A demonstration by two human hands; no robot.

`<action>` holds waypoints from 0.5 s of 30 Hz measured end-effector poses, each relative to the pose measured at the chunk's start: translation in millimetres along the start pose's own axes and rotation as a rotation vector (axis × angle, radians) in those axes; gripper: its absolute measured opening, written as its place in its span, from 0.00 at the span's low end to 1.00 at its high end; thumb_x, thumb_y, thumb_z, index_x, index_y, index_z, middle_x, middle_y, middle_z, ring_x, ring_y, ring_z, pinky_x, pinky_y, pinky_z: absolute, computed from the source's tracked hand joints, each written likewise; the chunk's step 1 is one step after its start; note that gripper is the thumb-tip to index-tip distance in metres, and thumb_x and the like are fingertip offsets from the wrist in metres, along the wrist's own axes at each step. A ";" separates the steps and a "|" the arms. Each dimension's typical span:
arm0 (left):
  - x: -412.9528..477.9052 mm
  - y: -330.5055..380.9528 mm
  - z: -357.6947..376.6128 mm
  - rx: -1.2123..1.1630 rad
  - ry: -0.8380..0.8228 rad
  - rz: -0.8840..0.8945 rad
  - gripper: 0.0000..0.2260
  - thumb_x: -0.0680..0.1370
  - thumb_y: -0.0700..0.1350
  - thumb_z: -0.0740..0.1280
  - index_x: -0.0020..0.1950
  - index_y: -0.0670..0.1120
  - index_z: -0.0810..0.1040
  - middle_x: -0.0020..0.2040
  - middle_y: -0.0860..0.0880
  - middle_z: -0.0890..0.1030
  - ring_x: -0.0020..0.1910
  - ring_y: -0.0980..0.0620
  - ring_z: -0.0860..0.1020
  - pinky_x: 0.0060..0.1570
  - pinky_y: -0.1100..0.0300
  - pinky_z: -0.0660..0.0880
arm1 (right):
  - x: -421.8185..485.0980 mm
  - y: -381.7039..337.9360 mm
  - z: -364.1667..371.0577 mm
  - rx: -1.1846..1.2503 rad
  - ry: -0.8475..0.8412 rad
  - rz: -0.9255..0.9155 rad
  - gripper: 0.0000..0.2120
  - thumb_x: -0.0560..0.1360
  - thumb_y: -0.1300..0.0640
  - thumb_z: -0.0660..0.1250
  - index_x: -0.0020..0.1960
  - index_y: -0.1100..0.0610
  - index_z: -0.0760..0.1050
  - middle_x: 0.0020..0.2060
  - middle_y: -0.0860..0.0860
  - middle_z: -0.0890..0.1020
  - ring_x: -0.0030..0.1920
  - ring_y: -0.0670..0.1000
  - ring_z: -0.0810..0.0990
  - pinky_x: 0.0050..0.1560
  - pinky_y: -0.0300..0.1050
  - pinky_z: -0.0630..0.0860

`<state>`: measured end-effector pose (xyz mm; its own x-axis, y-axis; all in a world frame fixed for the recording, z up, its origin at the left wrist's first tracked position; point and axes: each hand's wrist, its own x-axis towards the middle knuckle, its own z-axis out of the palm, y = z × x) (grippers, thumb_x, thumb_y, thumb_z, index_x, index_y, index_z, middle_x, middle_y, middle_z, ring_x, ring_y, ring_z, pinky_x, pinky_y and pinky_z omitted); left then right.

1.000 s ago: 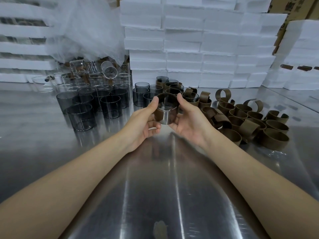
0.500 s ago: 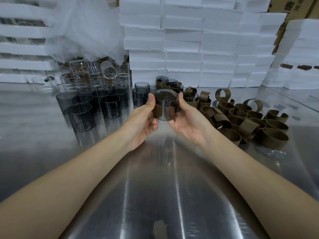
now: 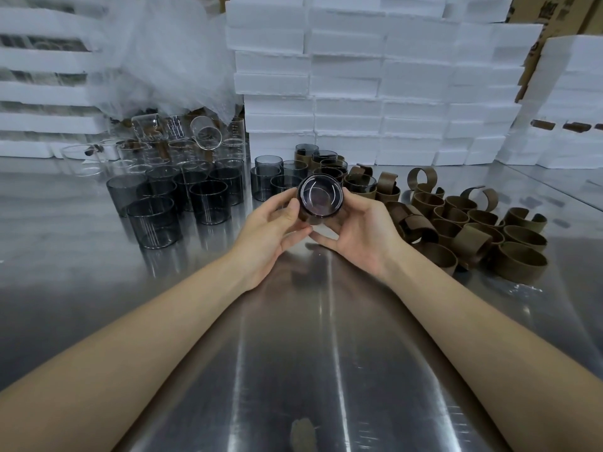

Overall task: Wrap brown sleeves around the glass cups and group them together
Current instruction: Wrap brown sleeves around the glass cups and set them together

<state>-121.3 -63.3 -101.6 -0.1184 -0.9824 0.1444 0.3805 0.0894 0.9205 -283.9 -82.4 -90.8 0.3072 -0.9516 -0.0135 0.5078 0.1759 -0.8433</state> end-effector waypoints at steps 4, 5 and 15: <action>0.4 -0.1 -1.1 0.106 -0.017 0.037 0.12 0.82 0.41 0.62 0.65 0.51 0.74 0.55 0.46 0.81 0.50 0.52 0.81 0.49 0.62 0.80 | -0.4 -1.6 -0.5 0.014 -0.009 -0.007 0.18 0.81 0.56 0.59 0.68 0.59 0.74 0.63 0.58 0.79 0.65 0.58 0.76 0.59 0.56 0.77; 0.5 -0.8 -1.2 0.116 -0.017 0.042 0.13 0.82 0.41 0.61 0.66 0.51 0.73 0.56 0.47 0.81 0.49 0.53 0.81 0.50 0.62 0.80 | -0.3 -1.8 0.1 0.012 -0.004 -0.018 0.18 0.80 0.58 0.59 0.69 0.59 0.73 0.64 0.59 0.78 0.65 0.59 0.76 0.60 0.56 0.77; -1.6 -2.9 -3.5 0.236 -0.064 0.094 0.25 0.71 0.40 0.74 0.65 0.55 0.72 0.63 0.51 0.78 0.56 0.58 0.80 0.55 0.61 0.78 | 1.4 -1.2 0.1 0.119 0.012 -0.117 0.20 0.73 0.69 0.51 0.58 0.60 0.75 0.56 0.61 0.79 0.57 0.61 0.77 0.62 0.58 0.75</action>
<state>-119.0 -62.6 -105.8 -0.1536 -0.9562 0.2492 0.1692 0.2230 0.9600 -284.0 -83.9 -89.7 0.2315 -0.9700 0.0742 0.6317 0.0919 -0.7698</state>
